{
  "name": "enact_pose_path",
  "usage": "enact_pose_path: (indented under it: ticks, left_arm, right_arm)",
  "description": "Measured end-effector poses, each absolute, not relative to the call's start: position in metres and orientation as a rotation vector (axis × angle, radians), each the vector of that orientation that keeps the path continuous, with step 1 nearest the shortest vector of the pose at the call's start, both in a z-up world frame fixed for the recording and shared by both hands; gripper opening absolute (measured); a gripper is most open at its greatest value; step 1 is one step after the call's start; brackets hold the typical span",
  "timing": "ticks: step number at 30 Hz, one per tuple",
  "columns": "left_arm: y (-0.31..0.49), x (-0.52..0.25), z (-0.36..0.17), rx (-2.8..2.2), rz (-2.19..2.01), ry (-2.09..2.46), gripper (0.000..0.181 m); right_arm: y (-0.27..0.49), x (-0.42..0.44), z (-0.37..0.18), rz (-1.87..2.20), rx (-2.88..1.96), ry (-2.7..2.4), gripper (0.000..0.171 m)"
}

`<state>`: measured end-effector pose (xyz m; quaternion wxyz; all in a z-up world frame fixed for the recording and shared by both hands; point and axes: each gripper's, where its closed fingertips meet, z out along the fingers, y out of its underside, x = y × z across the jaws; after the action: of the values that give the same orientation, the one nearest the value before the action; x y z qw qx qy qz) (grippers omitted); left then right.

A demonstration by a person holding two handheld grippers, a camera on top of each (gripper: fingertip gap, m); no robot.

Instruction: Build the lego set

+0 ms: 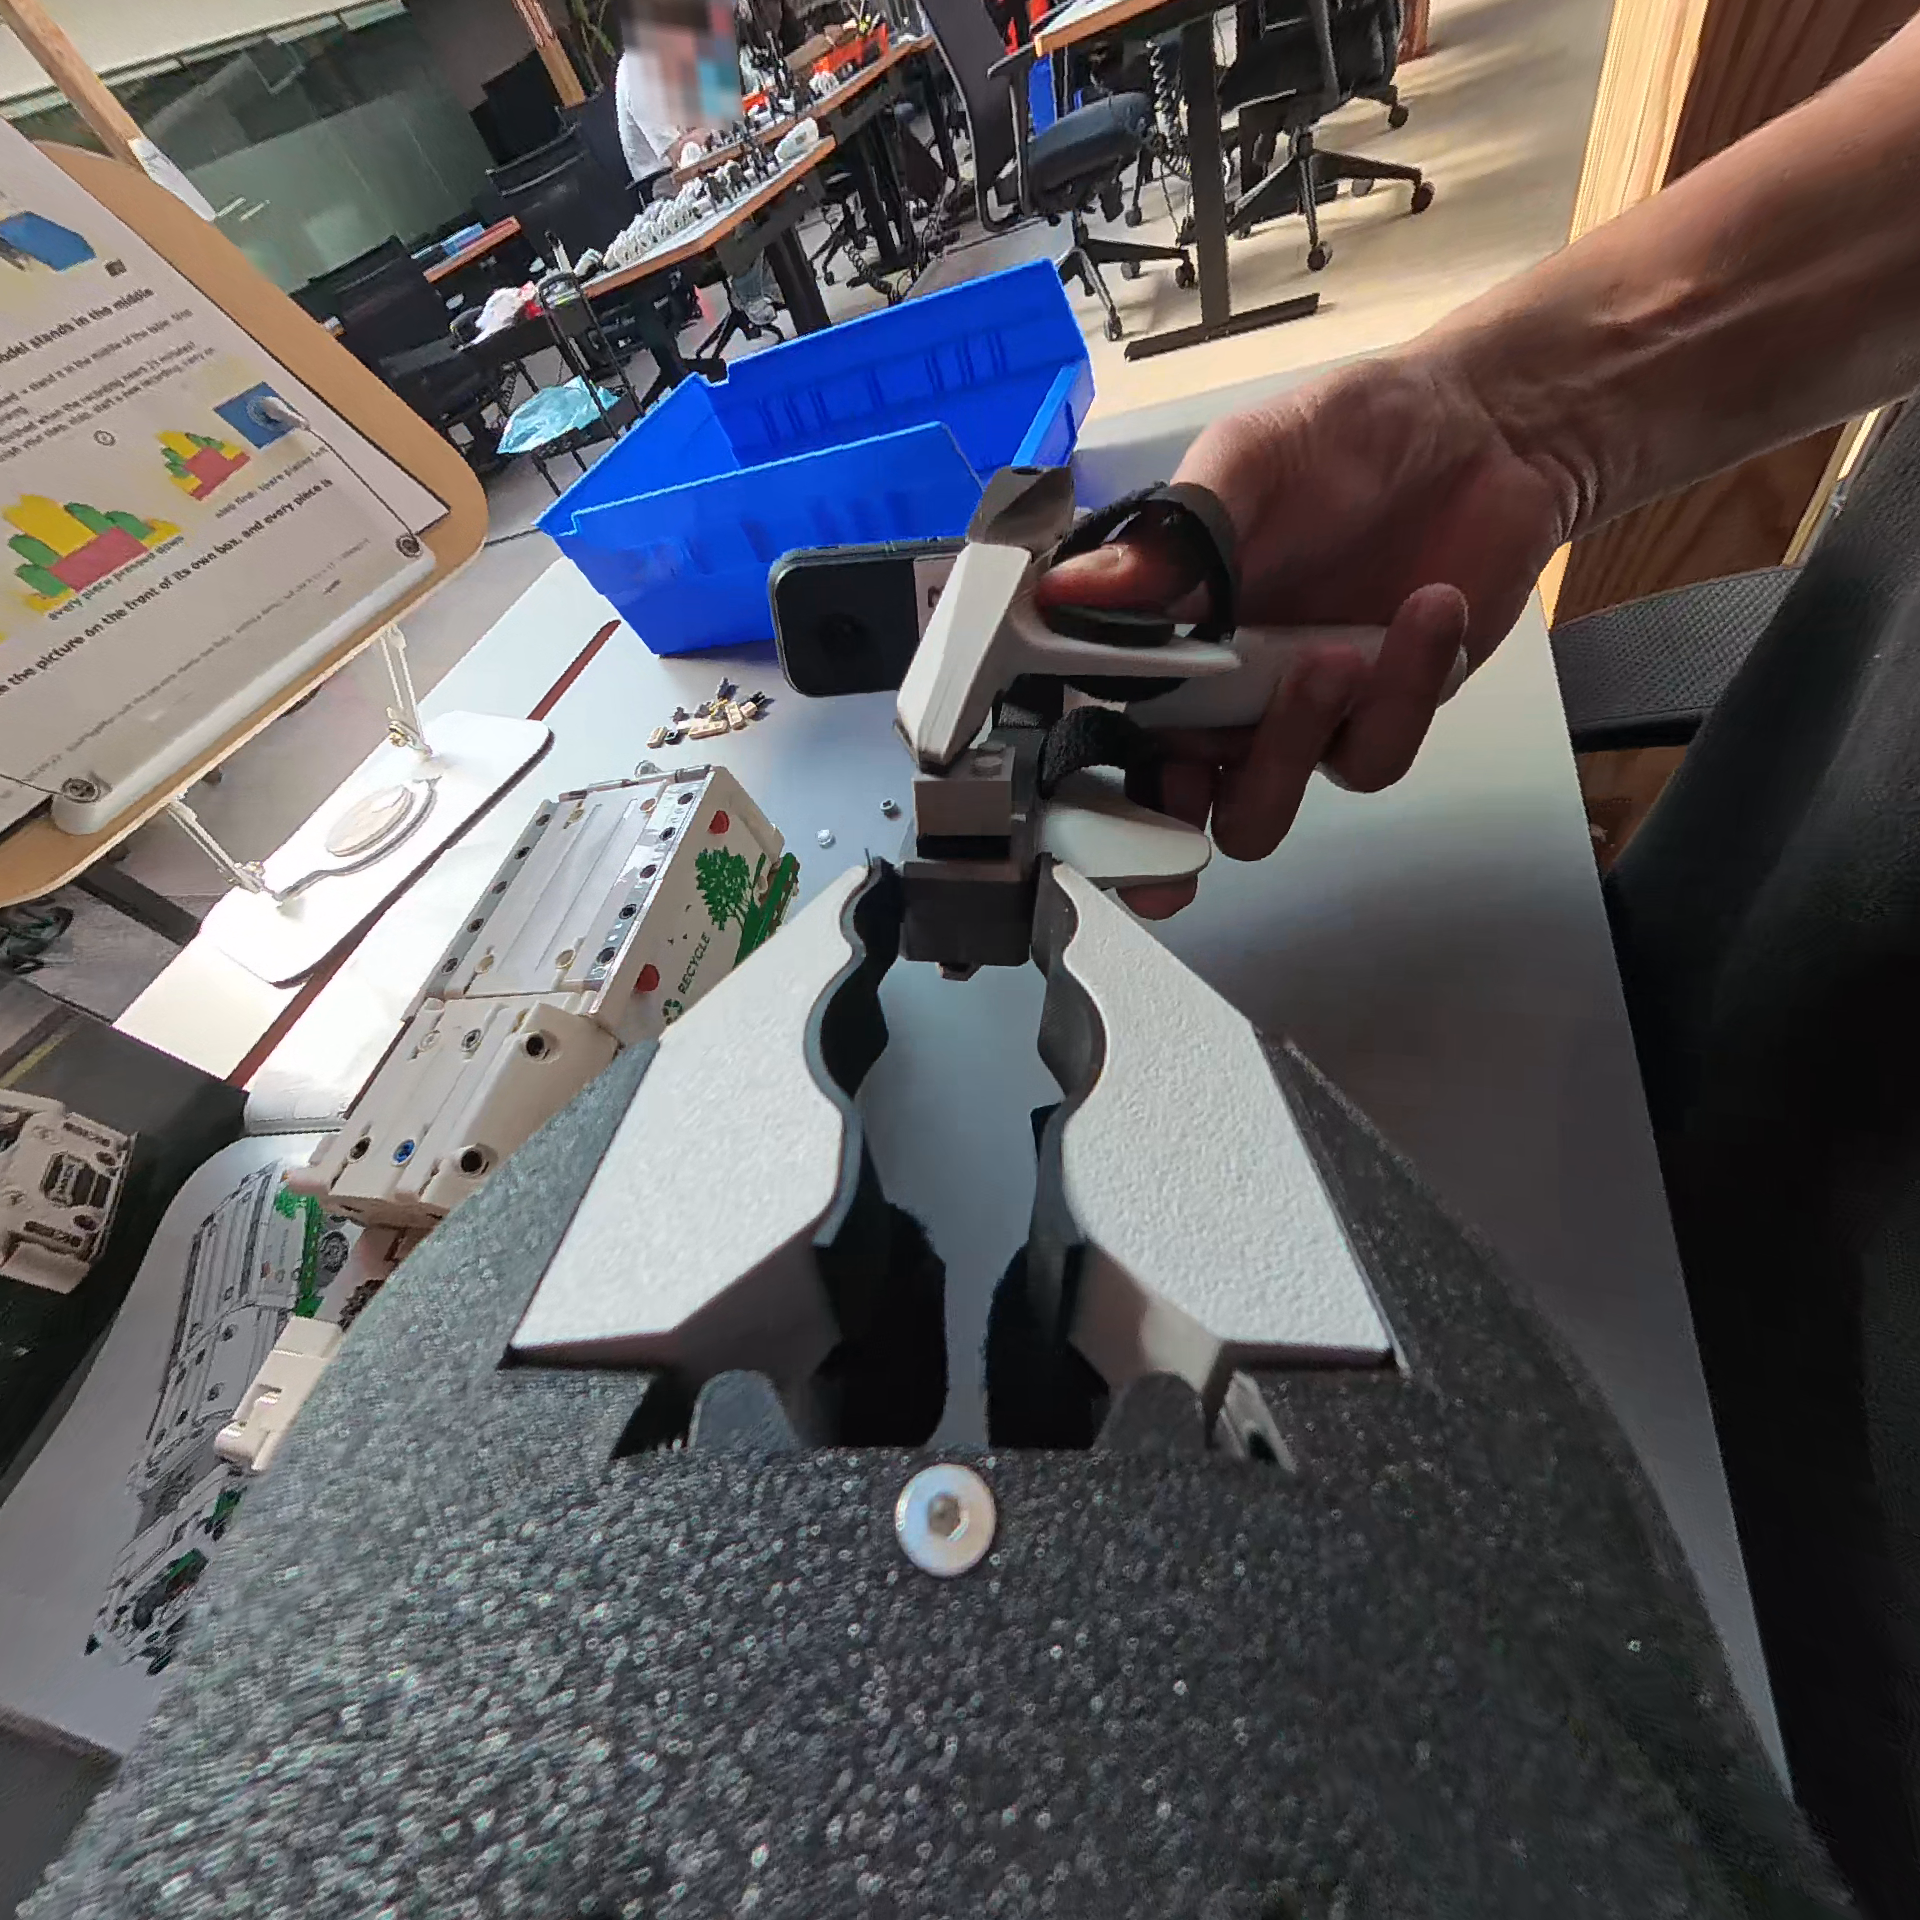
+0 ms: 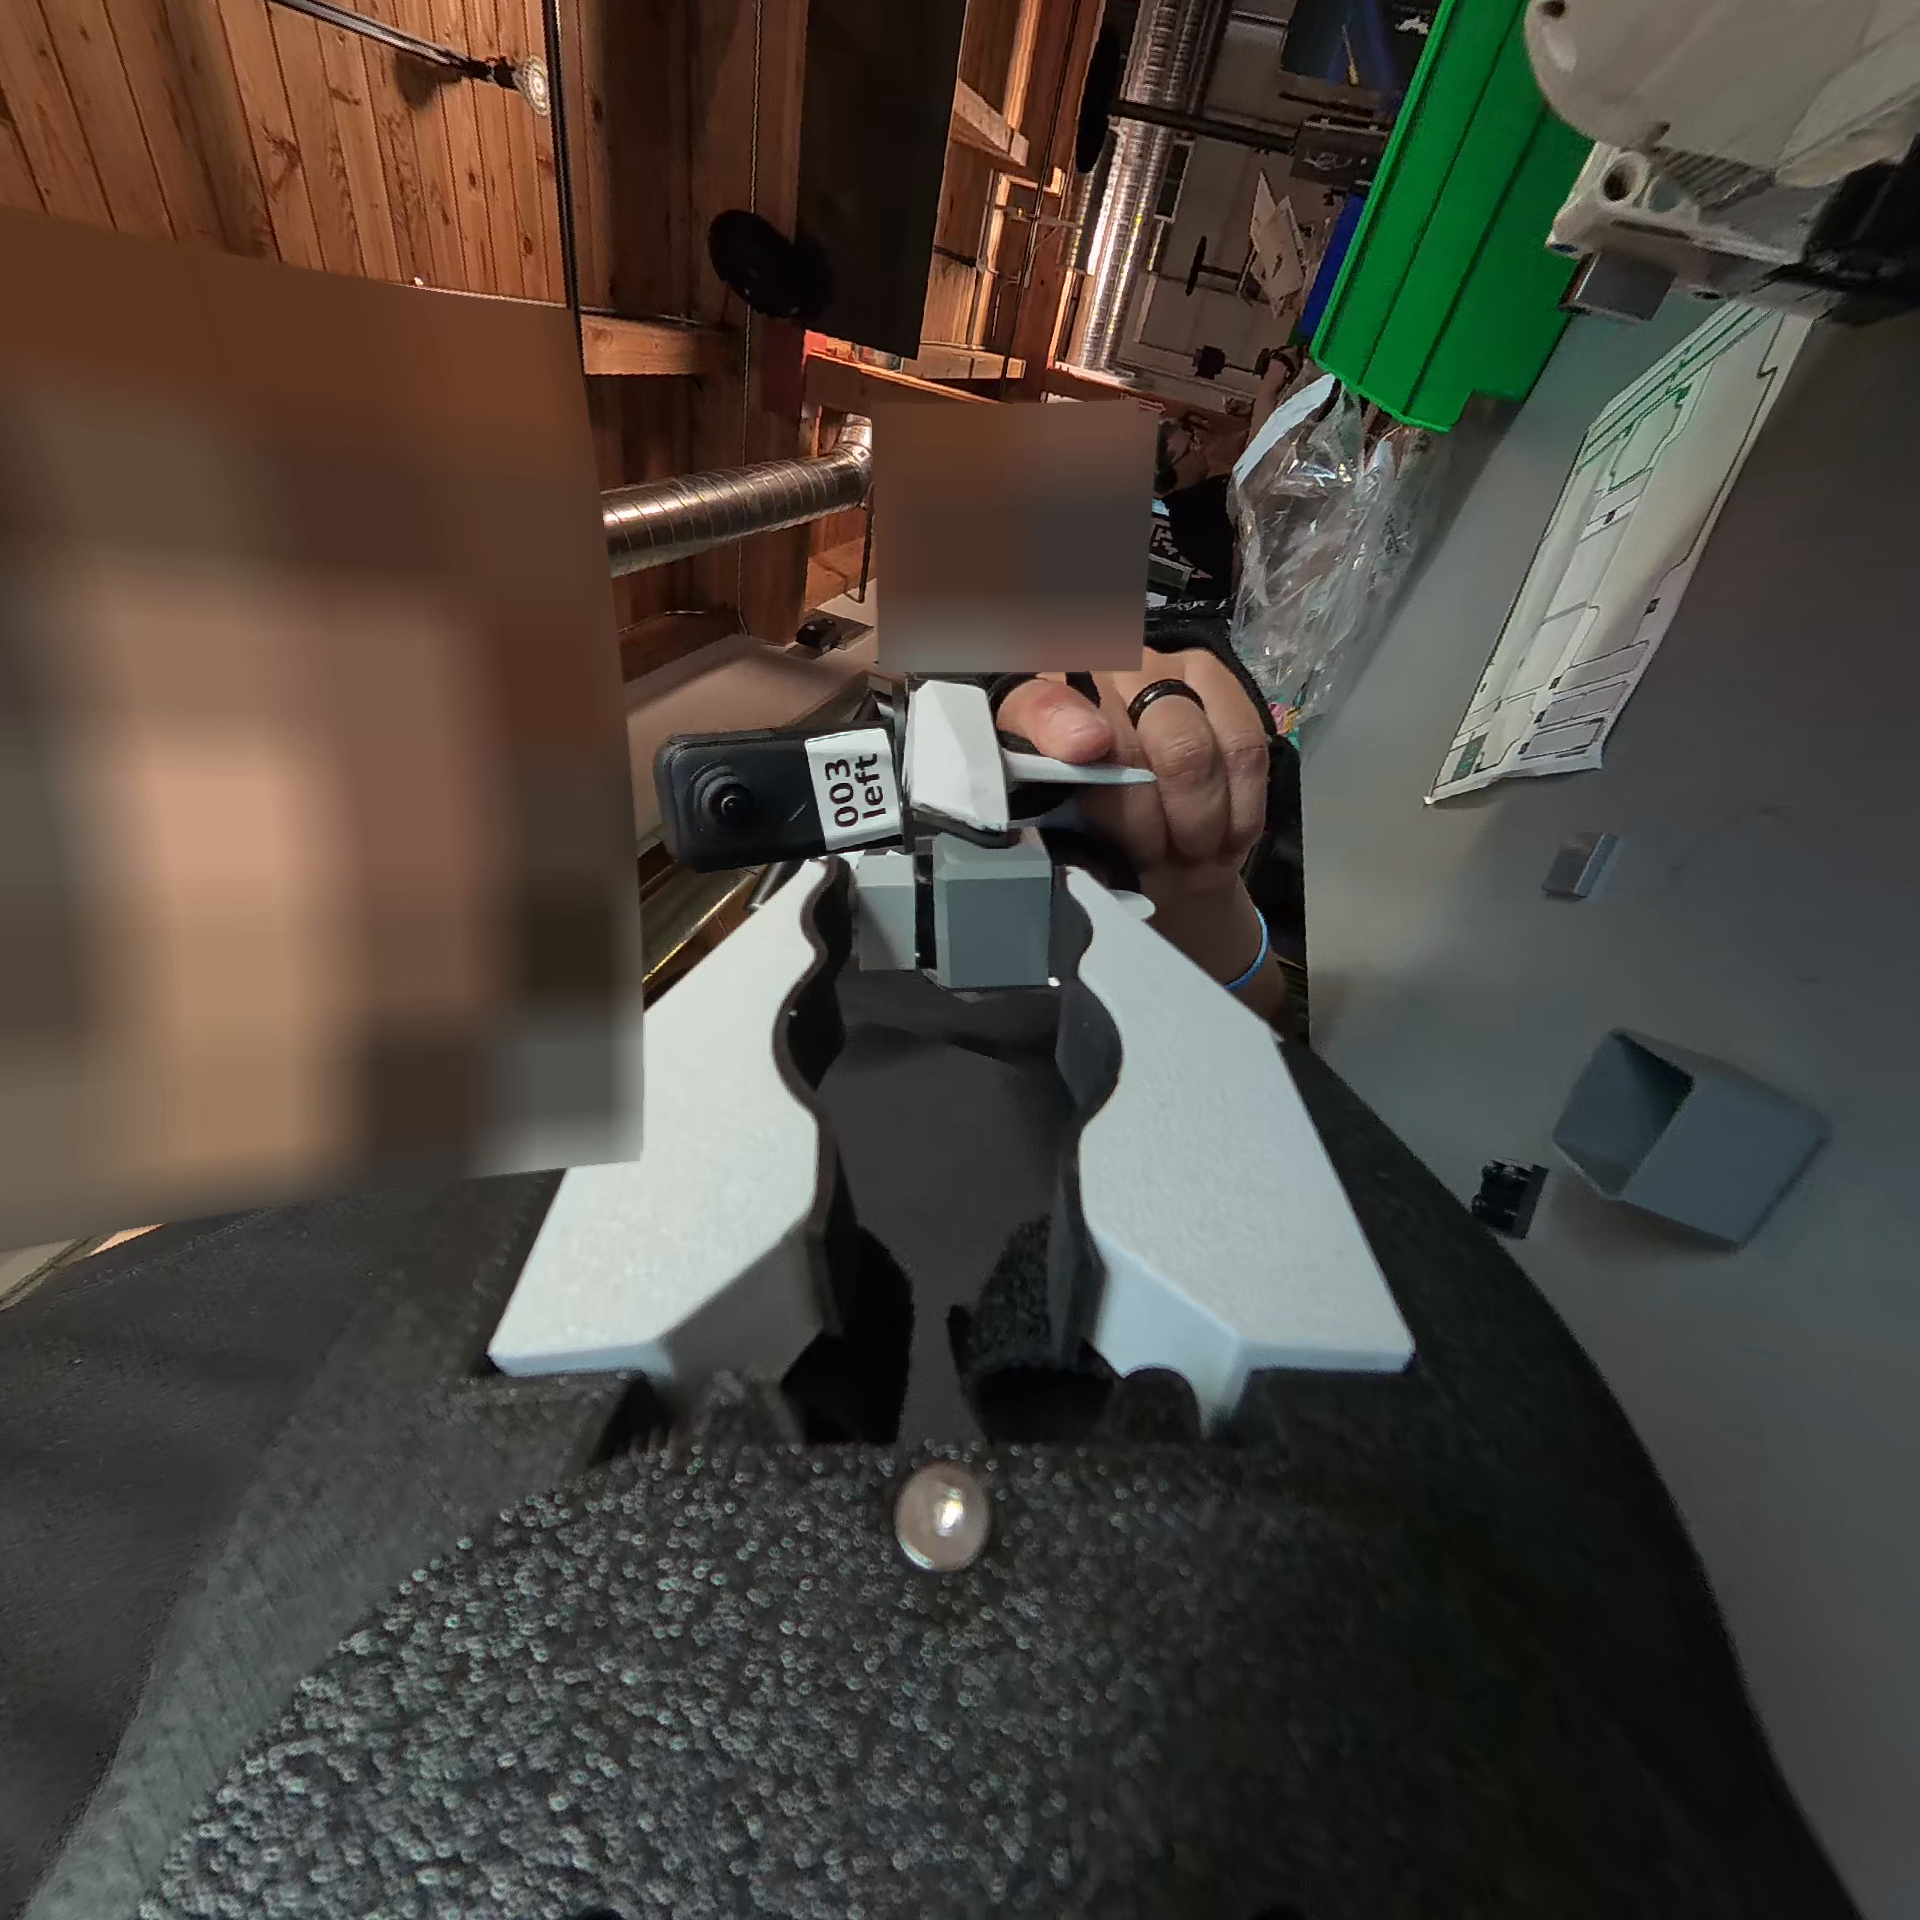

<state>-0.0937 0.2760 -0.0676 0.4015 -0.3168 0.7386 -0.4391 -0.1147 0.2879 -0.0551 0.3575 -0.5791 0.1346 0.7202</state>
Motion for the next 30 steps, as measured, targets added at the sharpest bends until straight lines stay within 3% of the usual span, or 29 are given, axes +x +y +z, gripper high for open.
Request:
enact_pose_path:
  ticks: [1,10,12,17,20,24,30]
  left_arm:
    - [0.276,-0.094,-0.068,-0.803,-1.106,1.87,0.024]
    - [0.278,-0.092,-0.067,-0.845,-1.233,1.801,0.024]
    - [0.28,-0.091,-0.071,-0.904,-1.332,1.786,0.024]
    - [0.3,-0.088,-0.079,-1.173,-1.598,1.697,0.024]
    - [0.303,-0.087,-0.081,-1.317,-1.782,1.66,0.024]
    - [0.305,-0.083,-0.089,-1.57,-1.988,1.596,0.024]
    - [0.3,-0.089,-0.096,-1.705,-2.116,1.582,0.024]
  right_arm:
    - [0.287,-0.116,-0.055,1.847,-1.509,0.337,0.037]
    - [0.294,-0.111,-0.055,1.723,-1.502,0.349,0.036]
    - [0.296,-0.109,-0.056,1.649,-1.538,0.309,0.044]
    - [0.295,-0.092,-0.064,0.925,-1.851,-0.112,0.063]
    - [0.294,-0.088,-0.072,0.387,-2.018,-0.469,0.065]
    - [0.307,-0.089,-0.074,-0.122,-2.017,-0.821,0.05]
    - [0.315,-0.098,-0.092,-0.296,-2.033,-1.056,0.041]
